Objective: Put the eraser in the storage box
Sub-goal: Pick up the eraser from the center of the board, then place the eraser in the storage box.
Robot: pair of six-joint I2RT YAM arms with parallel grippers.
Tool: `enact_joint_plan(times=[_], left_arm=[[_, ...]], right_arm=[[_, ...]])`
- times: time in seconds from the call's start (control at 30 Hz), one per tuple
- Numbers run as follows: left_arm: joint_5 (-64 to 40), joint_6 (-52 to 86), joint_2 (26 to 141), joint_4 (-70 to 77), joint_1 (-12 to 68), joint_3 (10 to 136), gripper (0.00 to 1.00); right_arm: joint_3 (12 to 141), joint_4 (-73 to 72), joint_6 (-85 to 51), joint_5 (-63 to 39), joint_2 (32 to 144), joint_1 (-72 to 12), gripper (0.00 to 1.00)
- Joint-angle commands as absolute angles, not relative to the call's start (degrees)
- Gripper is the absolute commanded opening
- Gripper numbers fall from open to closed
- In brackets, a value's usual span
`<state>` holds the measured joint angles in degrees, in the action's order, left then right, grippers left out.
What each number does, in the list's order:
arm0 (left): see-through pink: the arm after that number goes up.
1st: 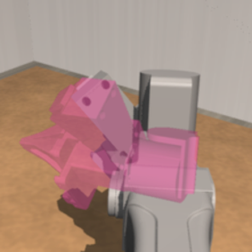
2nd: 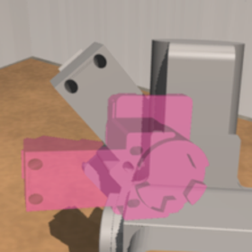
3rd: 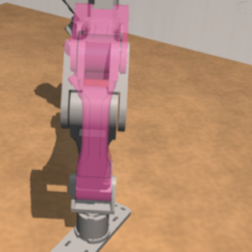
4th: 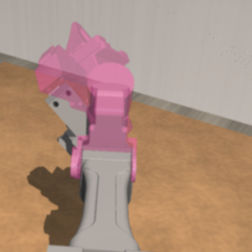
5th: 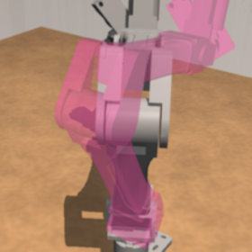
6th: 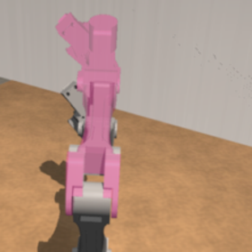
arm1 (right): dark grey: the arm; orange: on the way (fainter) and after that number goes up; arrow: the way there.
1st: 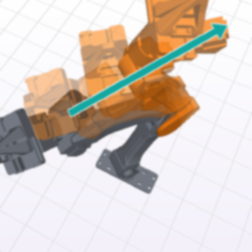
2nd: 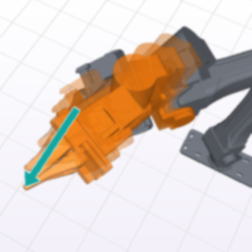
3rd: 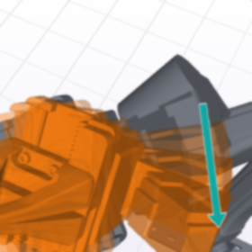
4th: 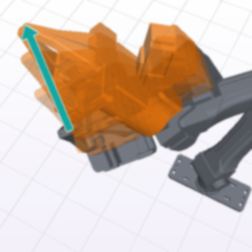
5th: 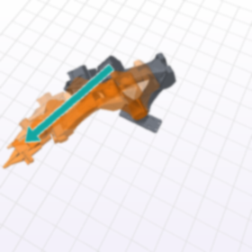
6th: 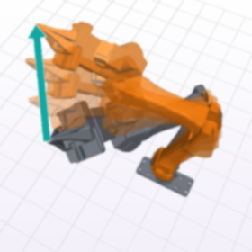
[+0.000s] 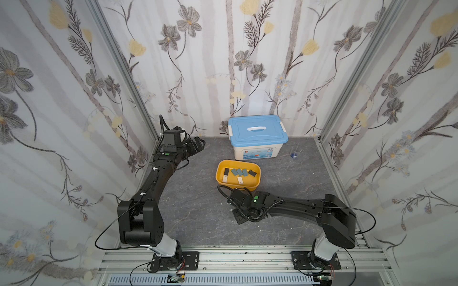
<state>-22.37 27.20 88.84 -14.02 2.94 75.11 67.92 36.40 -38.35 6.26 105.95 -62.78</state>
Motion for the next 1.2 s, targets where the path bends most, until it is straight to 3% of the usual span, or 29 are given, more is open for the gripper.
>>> enact_joint_plan(times=[0.0,0.33,0.87,1.17], left_arm=[[-21.5,26.9,89.3,-13.6,2.9,76.8,1.0],[-20.2,25.2,92.1,-16.8,2.8,85.3,1.0],[-36.6,17.8,104.8,-17.6,3.2,95.9,1.0],[-29.8,13.1,109.9,-26.0,5.5,103.8,1.0]], right_arm=[[70.6,37.5,-36.4,10.8,104.9,-60.9,0.27],[81.6,36.0,-29.3,12.3,108.9,-49.9,0.27],[90.5,36.6,-21.9,5.2,119.7,-37.5,0.27],[92.5,38.3,-19.3,2.9,124.8,-36.5,0.28]])
